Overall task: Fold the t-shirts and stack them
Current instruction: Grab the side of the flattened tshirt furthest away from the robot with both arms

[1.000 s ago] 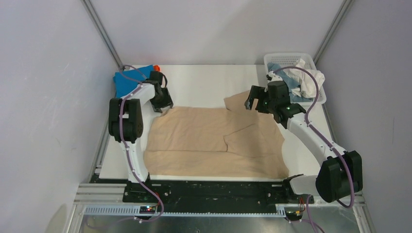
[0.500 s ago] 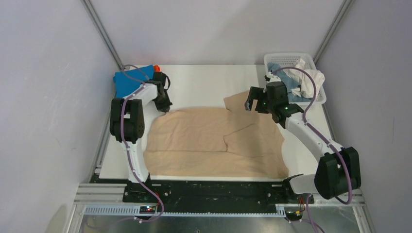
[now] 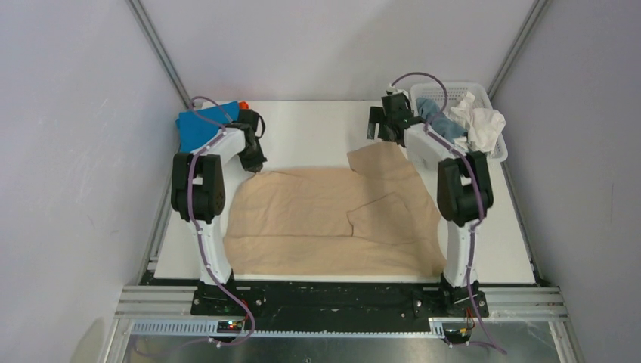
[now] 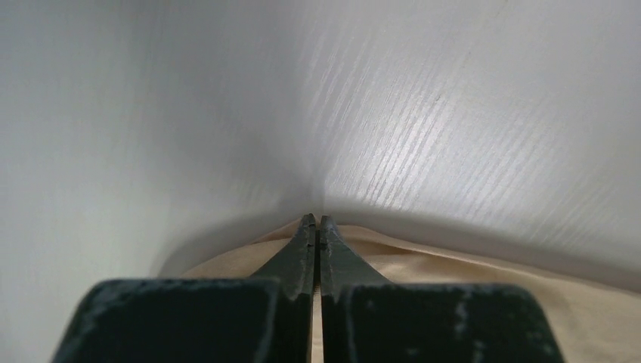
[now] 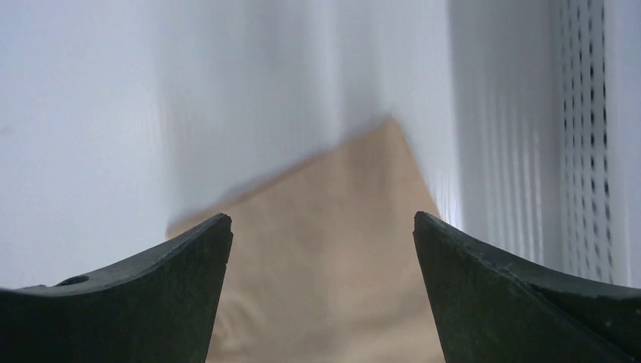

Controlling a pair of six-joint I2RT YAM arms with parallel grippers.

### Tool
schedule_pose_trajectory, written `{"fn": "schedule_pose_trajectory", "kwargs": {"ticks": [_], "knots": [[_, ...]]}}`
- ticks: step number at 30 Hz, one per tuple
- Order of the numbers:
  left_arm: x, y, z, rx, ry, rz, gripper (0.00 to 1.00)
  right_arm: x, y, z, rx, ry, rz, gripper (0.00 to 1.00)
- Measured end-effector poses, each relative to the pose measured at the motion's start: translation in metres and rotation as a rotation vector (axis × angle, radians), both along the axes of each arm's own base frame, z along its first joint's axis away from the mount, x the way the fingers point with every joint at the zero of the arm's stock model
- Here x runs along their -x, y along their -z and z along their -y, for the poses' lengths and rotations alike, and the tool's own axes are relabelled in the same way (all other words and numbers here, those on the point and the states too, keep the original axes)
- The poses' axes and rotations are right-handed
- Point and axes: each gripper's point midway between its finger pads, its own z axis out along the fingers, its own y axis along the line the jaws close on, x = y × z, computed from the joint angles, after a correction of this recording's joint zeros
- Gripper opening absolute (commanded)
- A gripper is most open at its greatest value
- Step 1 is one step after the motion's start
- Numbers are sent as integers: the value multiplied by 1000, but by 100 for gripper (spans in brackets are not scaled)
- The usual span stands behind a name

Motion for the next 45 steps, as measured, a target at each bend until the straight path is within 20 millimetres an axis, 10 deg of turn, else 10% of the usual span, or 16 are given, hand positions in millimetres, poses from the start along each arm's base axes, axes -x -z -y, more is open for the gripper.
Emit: {"fn": "schedule_pose_trajectory", "kwargs": {"ticks": [7, 15, 24, 33, 45], "knots": [[-1, -2, 1, -37, 9, 7, 0, -51, 36, -1, 65, 52, -60, 91], [-1, -3, 2, -63, 20, 8, 0, -33, 79, 9, 120, 58, -217, 86], [0, -4, 1, -76, 19, 9, 0, -28, 83, 9, 89, 59, -239, 57], [-2, -17, 3, -79, 21, 40, 0, -14, 82, 12, 79, 63, -247, 0], [11, -59, 10, -101, 35, 127, 0, 44, 40, 23, 81, 108, -183, 0]]}}
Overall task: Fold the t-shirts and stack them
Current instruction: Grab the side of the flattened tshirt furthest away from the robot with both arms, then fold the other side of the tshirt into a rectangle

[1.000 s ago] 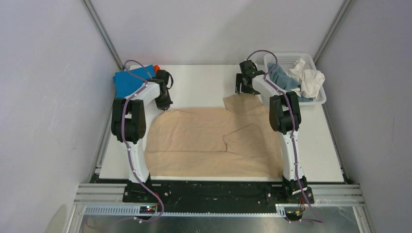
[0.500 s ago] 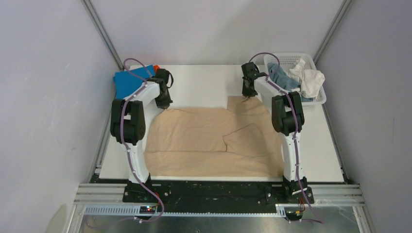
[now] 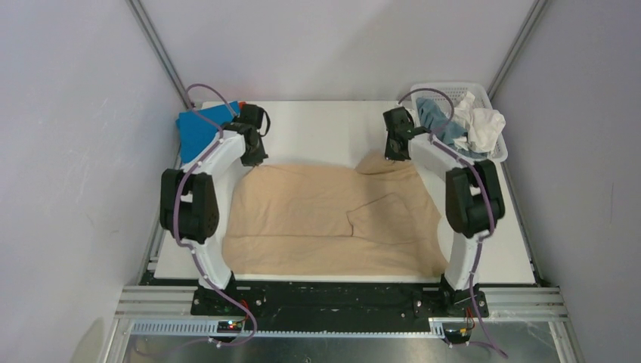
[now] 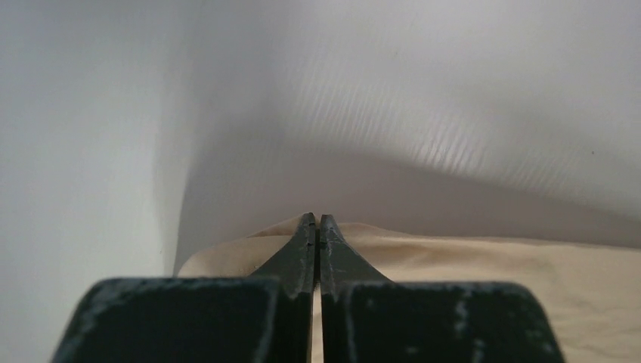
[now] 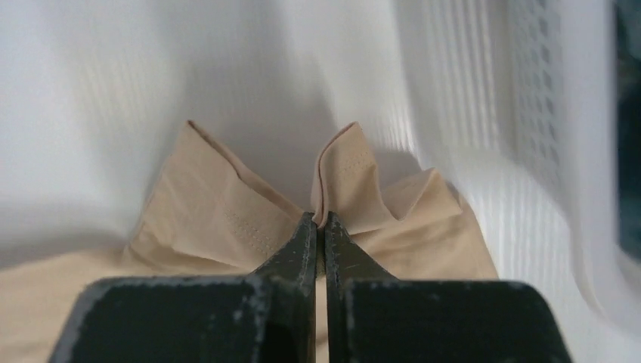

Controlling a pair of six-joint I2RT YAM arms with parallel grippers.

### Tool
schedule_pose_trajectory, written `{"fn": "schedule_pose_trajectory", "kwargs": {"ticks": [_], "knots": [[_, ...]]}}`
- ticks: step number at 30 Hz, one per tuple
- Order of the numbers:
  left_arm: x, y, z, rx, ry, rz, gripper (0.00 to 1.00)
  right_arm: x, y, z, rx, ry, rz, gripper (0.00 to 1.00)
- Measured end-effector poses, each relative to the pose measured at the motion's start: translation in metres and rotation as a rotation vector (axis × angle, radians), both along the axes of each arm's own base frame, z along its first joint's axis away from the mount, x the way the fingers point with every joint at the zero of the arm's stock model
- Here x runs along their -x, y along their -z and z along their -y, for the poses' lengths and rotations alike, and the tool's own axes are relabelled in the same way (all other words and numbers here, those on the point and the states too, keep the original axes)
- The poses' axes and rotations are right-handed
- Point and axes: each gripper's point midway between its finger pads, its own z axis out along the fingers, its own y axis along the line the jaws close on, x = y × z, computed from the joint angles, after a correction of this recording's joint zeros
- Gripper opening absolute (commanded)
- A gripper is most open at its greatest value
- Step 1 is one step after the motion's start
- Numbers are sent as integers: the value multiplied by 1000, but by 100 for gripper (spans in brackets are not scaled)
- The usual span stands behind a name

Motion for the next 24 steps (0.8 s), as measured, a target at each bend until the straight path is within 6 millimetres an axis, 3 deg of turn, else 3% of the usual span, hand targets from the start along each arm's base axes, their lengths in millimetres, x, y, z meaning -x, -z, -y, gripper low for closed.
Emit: {"fn": "schedule_pose_trajectory", "kwargs": {"ticks": [5, 9, 13, 20, 24], "knots": [[23, -17, 2, -42, -3, 41, 0, 50, -38, -4, -9, 10, 71, 0], [44, -16, 3, -71, -11, 46, 0, 85, -60, -17, 12, -3, 121, 0], [69, -9, 1, -92, -22, 40, 0, 122, -68, -24, 37, -22, 135, 0], [100, -9, 4, -79, -25, 83, 0, 179, -78, -12, 56, -13, 147, 0], [114, -12, 6, -63, -24, 121, 3, 209, -72, -6, 51, -19, 133, 0]]}}
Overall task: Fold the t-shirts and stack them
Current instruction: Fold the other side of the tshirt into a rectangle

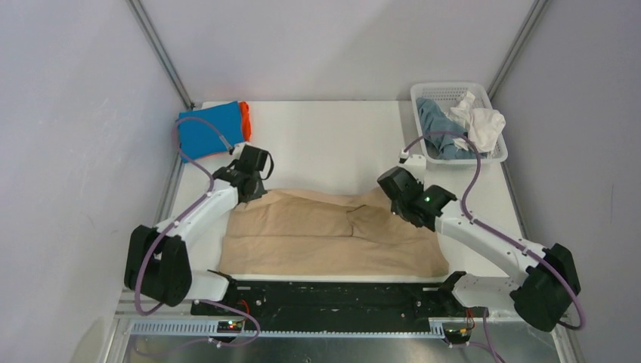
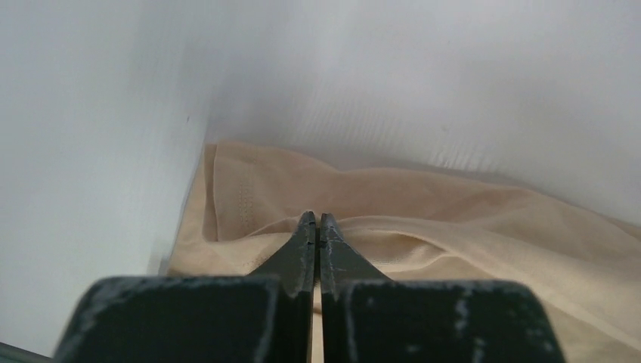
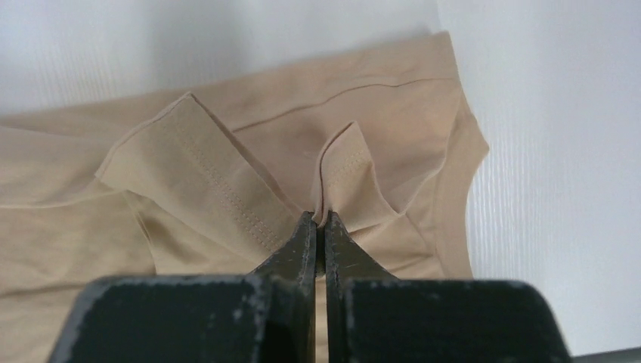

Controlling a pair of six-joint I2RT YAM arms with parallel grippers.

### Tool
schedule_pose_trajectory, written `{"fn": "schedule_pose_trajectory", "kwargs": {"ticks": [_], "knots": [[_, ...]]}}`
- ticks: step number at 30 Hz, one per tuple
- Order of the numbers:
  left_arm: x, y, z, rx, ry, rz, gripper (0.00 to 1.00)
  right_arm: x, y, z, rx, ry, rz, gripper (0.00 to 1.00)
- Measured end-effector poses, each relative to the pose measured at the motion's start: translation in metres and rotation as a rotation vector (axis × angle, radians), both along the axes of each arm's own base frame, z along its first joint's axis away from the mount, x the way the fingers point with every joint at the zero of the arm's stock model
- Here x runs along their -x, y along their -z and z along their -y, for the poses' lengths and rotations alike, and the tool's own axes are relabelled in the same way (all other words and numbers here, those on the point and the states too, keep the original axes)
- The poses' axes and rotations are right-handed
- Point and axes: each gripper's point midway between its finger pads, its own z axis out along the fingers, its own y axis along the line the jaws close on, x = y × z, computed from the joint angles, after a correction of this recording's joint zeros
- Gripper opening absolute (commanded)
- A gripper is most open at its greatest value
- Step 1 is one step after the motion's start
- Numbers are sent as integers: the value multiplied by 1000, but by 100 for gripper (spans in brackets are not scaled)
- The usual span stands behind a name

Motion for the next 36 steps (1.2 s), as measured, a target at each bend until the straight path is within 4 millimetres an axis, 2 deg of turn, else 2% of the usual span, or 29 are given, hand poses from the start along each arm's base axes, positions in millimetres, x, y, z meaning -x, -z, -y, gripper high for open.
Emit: {"fn": "schedule_pose_trajectory", "kwargs": {"ticks": [5, 9, 10, 12, 13, 14, 15, 16, 17, 18, 20, 21, 23, 25, 28, 30, 33, 36], "knots": [[18, 2, -6, 15, -12, 34, 9, 33, 11, 7, 6, -18, -29, 0], [32, 8, -8, 23, -10, 45, 11, 49, 17, 10, -3, -35, -33, 0], [36, 12, -8, 24, -8, 43, 11, 54, 21, 11, -4, -40, -37, 1], [43, 20, -7, 31, -9, 38, 19, 63, 32, 13, -1, -45, -53, 8], [48, 25, -7, 33, -8, 32, 30, 68, 37, 14, 1, -48, -65, 15], [52, 29, -7, 35, -8, 28, 36, 74, 42, 14, 2, -53, -79, 21], [57, 33, -6, 45, -13, 25, 50, 80, 47, 14, -2, -58, -94, 36], [62, 36, -6, 51, -13, 21, 57, 87, 52, 13, -8, -64, -112, 45], [70, 38, -6, 72, -28, 26, 79, 95, 56, 11, -21, -71, -128, 57], [76, 37, -6, 87, -39, 32, 94, 107, 61, 10, -33, -84, -155, 61], [85, 29, -9, 119, -66, 64, 99, 126, 64, 7, -62, -94, -188, 73], [88, 19, -9, 147, -85, 102, 99, 138, 64, 6, -81, -107, -202, 84], [89, -7, -10, 211, -109, 202, 100, 161, 58, 2, -150, -147, -218, 93], [89, -31, -9, 270, -123, 290, 100, 171, 49, -1, -228, -174, -211, 99], [81, -66, -5, 322, -128, 375, 100, 166, 33, -7, -339, -195, -152, 99], [73, -70, 2, 322, -118, 351, 100, 155, 27, -11, -368, -185, -113, 99], [57, -50, 20, 313, -76, 243, 100, 124, 21, -18, -415, -129, -57, 99], [48, -7, 41, 305, -25, 78, 100, 91, 27, -20, -455, -56, -71, 99]]}}
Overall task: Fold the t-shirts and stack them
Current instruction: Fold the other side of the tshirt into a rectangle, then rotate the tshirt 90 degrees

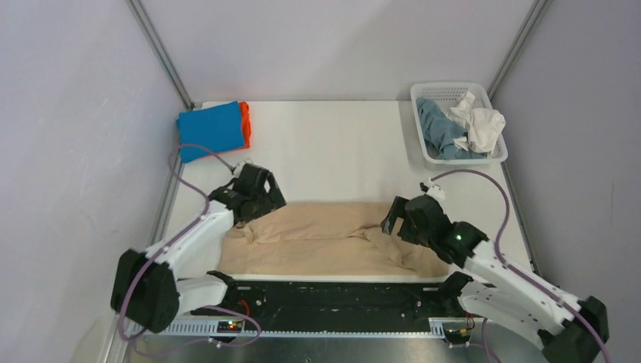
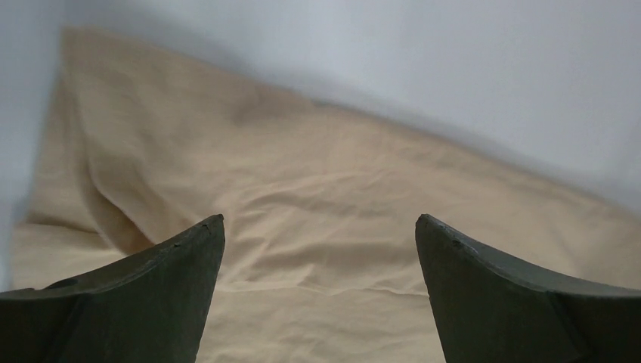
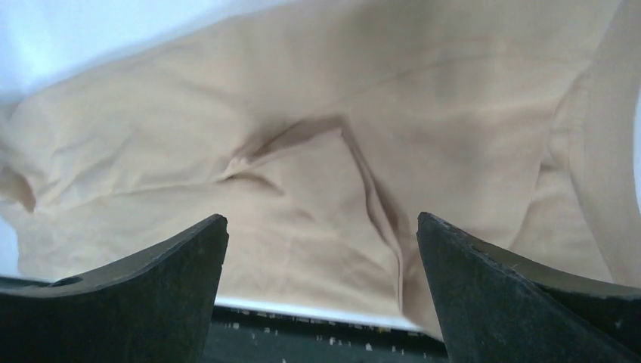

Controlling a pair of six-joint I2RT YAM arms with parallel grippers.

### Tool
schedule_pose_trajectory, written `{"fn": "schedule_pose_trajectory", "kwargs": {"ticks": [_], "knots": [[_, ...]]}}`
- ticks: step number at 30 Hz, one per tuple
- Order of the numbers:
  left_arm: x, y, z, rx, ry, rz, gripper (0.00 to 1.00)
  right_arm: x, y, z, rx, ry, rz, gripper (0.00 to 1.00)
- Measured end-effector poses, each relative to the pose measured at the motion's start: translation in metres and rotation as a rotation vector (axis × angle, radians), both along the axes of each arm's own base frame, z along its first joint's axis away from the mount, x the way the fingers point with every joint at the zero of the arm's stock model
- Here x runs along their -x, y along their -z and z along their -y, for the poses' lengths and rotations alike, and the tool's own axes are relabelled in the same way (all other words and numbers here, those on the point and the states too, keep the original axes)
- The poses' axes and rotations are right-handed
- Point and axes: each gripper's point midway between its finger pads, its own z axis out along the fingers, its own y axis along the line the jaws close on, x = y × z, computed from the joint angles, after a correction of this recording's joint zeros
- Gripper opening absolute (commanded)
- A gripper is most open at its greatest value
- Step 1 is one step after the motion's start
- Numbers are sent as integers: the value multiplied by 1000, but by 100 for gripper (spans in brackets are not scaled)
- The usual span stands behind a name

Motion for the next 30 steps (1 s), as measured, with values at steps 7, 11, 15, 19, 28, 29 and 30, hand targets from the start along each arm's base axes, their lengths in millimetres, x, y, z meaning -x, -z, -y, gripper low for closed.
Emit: {"fn": "schedule_pose_trajectory", "kwargs": {"ticks": [7, 11, 15, 19, 28, 29, 30], "knots": [[14, 48, 3, -29, 42, -147, 100, -25, 49, -18, -1, -56, -133, 99], [27, 66, -13, -48, 10, -175, 100, -23, 65, -33, 0, -129, -179, 99], [51, 82, -45, -90, -78, -227, 100, -7, 67, -54, -13, -268, -196, 100], [56, 67, -60, -105, -143, -164, 100, 32, 64, -85, -29, -485, -208, 100], [28, 17, -48, -62, -155, -26, 100, 67, 40, -80, 0, -543, -138, 100], [24, 12, -42, -59, -135, -16, 100, 59, 38, -74, -5, -492, -131, 100], [20, 7, -35, -59, -108, -12, 100, 48, 37, -65, -18, -419, -126, 100]]}}
